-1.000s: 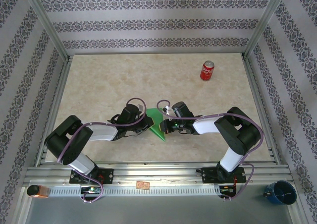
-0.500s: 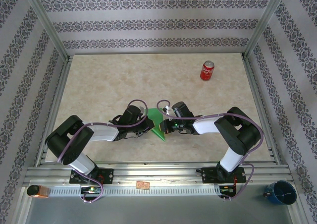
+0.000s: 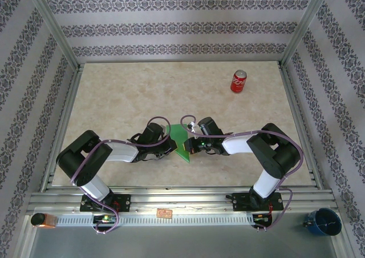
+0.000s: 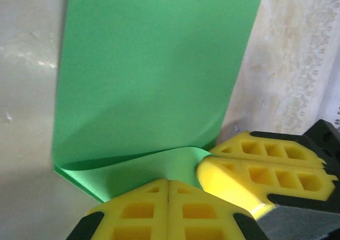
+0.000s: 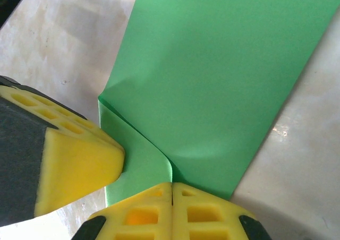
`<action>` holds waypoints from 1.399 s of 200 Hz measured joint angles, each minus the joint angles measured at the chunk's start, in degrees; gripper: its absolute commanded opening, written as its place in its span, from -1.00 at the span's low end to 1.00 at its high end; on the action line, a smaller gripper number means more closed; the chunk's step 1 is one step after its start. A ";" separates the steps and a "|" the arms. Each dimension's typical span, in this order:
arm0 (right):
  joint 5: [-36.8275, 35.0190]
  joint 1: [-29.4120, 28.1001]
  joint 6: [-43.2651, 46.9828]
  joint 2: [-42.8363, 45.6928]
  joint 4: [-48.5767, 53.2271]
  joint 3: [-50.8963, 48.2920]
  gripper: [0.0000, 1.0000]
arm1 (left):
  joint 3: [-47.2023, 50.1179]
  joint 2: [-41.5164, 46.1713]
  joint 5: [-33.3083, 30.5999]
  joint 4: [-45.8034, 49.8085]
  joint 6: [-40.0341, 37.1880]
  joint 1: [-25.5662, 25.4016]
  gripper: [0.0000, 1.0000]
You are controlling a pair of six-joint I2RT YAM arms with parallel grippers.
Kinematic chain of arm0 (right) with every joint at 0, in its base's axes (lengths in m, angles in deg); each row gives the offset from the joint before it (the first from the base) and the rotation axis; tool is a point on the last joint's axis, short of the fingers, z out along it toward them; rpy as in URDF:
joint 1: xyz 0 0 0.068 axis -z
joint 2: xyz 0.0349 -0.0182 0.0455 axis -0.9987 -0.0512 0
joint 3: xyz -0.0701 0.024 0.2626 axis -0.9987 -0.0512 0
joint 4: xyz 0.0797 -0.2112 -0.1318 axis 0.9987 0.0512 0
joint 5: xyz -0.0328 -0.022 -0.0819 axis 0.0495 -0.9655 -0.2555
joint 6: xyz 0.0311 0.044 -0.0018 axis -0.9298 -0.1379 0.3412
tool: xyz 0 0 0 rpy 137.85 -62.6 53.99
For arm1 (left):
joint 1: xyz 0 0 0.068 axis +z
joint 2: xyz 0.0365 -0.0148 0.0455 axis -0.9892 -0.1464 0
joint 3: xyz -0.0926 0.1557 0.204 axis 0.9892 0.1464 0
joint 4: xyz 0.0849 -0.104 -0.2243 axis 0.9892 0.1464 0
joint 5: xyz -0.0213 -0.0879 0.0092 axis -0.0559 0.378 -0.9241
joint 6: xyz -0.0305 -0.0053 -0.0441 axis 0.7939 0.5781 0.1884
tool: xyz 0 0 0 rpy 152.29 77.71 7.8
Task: Fold a paper plane with a square sheet of paper (pick it up from the middle)
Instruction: Third fold the triangle at the center of the table.
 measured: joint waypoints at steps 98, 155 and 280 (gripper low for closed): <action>-0.68 0.55 -0.33 3.63 6.62 1.40 -0.31 | 0.13 -0.94 0.04 -0.28 -0.04 0.00 -1.00; 5.51 5.51 -5.88 10.19 12.52 3.56 -0.45 | 0.13 -0.94 0.02 -0.28 -0.07 0.00 -1.00; 9.49 -3.52 -9.27 4.44 18.88 7.34 -0.96 | 0.07 -0.94 0.02 -0.20 -0.11 0.00 -1.00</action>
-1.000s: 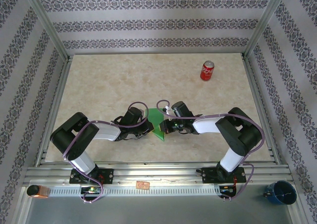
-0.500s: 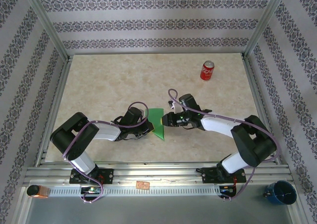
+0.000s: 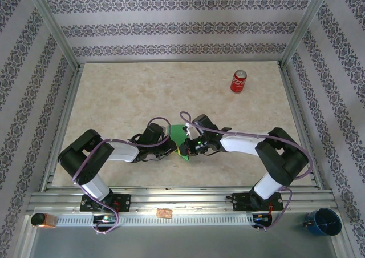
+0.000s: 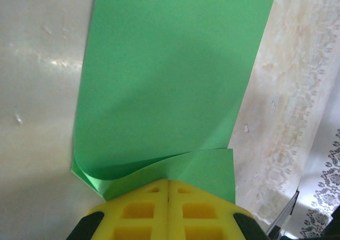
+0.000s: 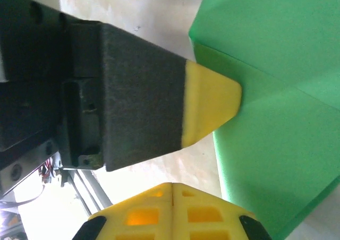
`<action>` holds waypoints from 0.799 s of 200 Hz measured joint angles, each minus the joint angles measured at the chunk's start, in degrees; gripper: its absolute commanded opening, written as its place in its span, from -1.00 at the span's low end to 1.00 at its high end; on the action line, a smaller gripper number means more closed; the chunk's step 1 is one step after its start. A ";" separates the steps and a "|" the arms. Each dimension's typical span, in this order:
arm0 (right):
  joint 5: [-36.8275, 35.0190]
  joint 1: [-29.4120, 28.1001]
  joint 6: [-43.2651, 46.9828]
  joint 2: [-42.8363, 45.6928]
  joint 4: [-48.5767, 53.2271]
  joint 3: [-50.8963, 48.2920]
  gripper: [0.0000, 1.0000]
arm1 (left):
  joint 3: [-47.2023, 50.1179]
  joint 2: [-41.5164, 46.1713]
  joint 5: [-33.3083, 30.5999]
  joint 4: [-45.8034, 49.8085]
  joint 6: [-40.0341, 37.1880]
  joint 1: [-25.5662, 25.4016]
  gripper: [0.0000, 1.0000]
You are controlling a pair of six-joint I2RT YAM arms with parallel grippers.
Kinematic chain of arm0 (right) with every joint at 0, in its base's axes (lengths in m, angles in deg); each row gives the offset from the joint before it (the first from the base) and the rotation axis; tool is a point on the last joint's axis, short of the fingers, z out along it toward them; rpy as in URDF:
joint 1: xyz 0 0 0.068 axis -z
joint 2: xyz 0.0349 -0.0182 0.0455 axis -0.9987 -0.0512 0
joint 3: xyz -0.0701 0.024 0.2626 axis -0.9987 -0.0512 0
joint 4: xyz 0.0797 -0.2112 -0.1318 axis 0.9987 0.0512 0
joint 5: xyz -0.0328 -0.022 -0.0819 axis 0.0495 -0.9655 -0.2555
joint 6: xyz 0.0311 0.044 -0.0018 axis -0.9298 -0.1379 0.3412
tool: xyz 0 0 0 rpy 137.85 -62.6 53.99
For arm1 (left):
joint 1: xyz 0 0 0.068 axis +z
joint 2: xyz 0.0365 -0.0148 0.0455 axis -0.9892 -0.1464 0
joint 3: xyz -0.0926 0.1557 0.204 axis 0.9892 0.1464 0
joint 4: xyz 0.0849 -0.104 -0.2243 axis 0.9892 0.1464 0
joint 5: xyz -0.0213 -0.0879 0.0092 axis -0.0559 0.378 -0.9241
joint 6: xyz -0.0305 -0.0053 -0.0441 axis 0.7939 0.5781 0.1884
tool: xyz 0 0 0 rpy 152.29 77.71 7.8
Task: Fold a paper plane with a square sheet of paper (pick it up from the middle)
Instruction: Third fold the triangle at the center of the table.
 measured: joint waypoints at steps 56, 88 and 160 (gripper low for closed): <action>-0.02 -0.04 0.00 -2.64 1.29 1.03 -0.97 | 0.00 0.00 0.00 0.00 0.00 0.00 -1.00; -0.48 -0.04 0.33 -2.80 2.80 1.95 -0.97 | 0.00 -0.02 0.00 0.00 0.00 0.00 -1.00; -1.07 -0.81 3.06 -3.10 8.39 3.04 -0.98 | -0.37 -0.20 0.00 0.37 -0.22 0.00 -1.00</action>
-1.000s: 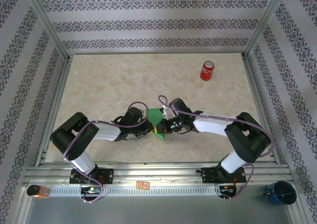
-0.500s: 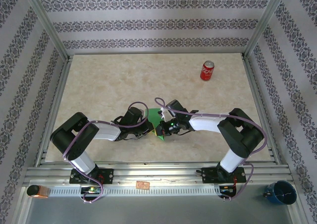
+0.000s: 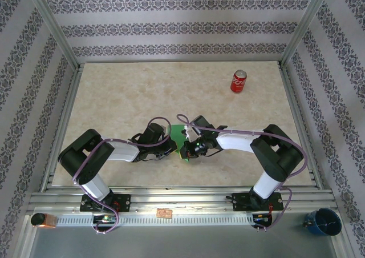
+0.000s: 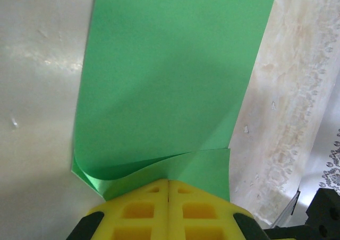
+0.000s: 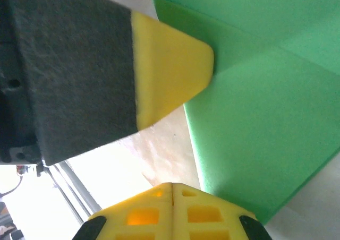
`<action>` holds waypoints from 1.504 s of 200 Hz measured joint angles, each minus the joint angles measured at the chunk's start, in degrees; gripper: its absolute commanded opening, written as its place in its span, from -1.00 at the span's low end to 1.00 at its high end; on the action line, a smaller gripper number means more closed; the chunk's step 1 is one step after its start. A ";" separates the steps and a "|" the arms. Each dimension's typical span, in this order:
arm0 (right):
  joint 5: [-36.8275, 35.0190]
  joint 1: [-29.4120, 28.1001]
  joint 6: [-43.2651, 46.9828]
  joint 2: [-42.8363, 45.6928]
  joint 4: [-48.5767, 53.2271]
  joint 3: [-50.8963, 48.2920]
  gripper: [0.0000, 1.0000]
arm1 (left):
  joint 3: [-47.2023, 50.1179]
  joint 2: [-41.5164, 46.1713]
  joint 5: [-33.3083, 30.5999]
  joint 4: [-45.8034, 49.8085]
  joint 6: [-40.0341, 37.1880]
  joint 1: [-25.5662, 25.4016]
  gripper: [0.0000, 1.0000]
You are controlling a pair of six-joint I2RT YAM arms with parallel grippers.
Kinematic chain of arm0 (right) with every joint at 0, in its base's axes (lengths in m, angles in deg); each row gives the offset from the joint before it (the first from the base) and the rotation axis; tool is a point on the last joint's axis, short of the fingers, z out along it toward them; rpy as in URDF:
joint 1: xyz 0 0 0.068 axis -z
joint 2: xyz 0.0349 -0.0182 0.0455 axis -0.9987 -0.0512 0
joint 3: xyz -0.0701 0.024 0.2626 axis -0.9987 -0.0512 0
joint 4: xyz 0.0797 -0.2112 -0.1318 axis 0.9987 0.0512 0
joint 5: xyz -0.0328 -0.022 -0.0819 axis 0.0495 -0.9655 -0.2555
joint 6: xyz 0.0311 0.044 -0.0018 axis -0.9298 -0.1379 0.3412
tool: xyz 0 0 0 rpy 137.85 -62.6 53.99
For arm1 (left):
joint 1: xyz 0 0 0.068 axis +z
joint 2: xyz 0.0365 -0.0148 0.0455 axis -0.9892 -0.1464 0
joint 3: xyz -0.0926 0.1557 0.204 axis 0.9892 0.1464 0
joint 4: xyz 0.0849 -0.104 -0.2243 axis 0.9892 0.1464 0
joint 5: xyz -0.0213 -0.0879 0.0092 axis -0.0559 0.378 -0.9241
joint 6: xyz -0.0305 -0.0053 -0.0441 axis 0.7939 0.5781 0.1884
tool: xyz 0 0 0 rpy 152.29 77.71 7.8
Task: Fold a paper plane with a square sheet of paper (pick it up from the middle)
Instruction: Third fold the triangle at the center of the table.
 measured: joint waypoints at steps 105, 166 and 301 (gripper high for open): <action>-0.96 -1.11 -0.22 1.68 2.84 1.46 -0.98 | 0.00 0.00 0.00 0.04 0.00 0.00 -1.00; -1.09 -1.11 -1.33 -0.33 1.84 1.55 -0.98 | -0.09 0.00 0.00 0.13 0.00 0.00 -1.00; 0.02 -0.94 -1.77 -1.66 -1.70 -2.45 -0.96 | -0.09 0.00 -0.02 0.15 0.00 0.00 -1.00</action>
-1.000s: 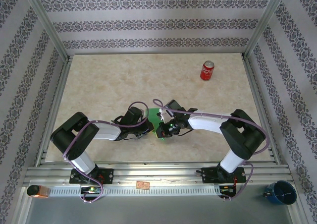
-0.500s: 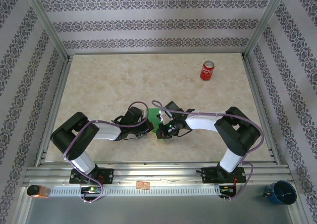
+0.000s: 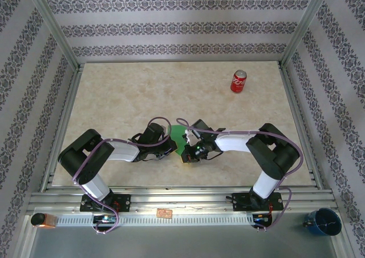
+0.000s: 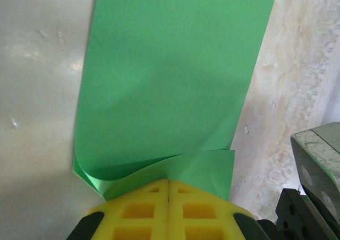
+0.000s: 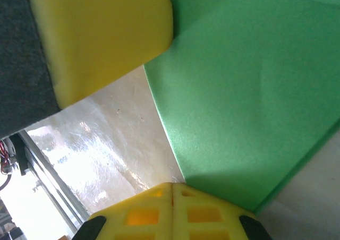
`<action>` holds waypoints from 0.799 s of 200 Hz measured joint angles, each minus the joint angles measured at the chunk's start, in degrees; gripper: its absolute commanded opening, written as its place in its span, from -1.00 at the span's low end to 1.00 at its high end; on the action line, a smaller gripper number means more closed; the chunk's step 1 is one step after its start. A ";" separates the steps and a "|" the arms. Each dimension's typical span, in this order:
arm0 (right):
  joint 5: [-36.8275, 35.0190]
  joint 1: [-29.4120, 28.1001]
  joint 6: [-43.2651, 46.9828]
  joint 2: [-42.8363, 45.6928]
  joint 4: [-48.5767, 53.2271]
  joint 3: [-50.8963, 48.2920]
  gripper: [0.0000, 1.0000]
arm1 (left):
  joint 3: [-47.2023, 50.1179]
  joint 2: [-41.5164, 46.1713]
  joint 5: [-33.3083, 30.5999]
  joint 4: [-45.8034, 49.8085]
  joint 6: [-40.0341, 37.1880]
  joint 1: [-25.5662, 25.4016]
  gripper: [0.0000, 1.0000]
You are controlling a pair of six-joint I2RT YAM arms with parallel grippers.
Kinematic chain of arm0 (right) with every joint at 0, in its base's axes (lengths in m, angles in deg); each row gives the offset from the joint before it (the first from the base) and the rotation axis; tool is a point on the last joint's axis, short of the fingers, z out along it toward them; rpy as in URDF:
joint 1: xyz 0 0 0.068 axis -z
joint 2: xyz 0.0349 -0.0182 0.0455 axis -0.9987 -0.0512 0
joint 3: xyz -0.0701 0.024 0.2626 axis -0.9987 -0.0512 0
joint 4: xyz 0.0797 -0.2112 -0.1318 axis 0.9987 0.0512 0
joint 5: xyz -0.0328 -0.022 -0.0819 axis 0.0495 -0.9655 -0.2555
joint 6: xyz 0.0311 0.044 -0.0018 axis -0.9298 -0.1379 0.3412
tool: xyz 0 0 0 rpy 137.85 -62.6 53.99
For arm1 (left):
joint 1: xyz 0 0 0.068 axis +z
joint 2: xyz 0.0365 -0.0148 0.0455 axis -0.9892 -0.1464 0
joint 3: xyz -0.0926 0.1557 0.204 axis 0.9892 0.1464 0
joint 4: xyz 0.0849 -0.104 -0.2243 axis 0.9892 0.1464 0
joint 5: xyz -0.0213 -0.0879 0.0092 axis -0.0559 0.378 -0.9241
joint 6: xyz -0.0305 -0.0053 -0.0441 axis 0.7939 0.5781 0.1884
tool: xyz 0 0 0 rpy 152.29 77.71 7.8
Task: Fold a paper plane with a square sheet of paper (pick it up from the middle)
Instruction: Third fold the triangle at the center of the table.
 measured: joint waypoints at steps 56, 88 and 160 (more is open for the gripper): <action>0.48 0.50 -0.48 1.53 -2.05 -2.40 -0.92 | 0.00 0.02 -0.20 0.00 0.00 0.00 -1.00; 0.66 1.14 -0.59 3.78 -0.94 -3.98 -0.90 | 0.00 0.02 -0.24 0.00 0.00 0.00 -1.00; 0.44 0.70 2.23 7.41 4.42 0.83 -0.89 | 0.00 0.02 -0.24 0.00 0.00 0.00 -1.00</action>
